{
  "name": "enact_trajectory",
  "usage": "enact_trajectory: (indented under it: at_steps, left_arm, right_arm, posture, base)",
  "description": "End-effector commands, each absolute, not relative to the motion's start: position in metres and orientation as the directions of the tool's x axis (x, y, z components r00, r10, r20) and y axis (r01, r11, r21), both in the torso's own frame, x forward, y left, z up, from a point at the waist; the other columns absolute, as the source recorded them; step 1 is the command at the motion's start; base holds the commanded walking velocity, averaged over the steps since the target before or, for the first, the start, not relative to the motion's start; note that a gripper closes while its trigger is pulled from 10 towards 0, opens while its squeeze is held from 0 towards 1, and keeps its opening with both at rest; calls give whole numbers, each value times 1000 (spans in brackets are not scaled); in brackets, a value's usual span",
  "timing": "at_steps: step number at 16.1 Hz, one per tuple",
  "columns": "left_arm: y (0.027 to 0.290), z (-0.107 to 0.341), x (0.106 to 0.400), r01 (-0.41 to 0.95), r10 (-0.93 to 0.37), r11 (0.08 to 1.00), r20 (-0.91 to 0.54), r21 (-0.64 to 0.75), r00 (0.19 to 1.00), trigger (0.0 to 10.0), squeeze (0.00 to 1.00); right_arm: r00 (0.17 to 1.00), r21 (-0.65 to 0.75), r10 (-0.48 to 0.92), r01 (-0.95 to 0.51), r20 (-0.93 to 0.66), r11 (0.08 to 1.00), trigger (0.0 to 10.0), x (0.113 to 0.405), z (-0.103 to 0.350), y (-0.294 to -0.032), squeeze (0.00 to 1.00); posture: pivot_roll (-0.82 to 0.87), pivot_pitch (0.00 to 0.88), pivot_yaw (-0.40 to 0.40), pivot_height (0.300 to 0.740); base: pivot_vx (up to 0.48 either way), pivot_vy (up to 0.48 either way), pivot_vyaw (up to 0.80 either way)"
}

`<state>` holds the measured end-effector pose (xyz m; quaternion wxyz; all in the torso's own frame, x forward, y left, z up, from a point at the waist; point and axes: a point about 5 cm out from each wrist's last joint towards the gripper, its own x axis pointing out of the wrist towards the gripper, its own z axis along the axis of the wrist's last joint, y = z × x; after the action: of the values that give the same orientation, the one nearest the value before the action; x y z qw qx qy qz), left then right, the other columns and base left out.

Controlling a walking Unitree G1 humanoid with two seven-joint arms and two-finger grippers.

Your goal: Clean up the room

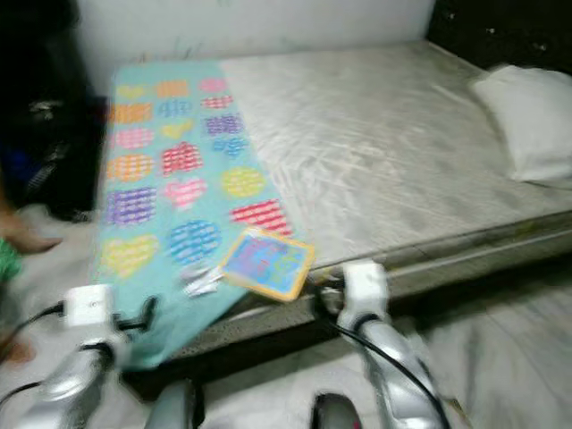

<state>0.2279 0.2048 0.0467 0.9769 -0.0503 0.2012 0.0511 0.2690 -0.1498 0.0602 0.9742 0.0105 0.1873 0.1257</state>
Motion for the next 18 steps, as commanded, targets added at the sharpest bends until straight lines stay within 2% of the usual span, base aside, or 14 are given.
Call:
enact_trajectory:
  at_steps: [1,5,10,18]
  left_arm:
    - [192,51,234,-83,40,991,-374,-101,926,10000,0]
    - [190,51,235,-79,33,991,-376,-109,926,10000,0]
    - [182,48,237,-84,29,989,-393,-123,919,10000,0]
    - [180,48,239,-84,24,987,-395,-137,918,10000,0]
  right_arm:
    - [899,50,203,-200,-388,979,10000,264,56,-166,0]
    - [895,54,217,-213,-390,976,10000,264,56,-165,0]
    - [889,66,237,-229,-392,971,10000,265,54,-163,0]
    - [883,64,260,-256,-390,965,10000,266,54,-161,0]
  posture:
    - [-115,0,-10,603]
    - [-120,0,-12,603]
    - [-117,0,-13,603]
    - [-118,0,-13,603]
  base:
    - [386,0,0]
    - [388,0,0]
    - [0,0,0]
    - [0,0,684]
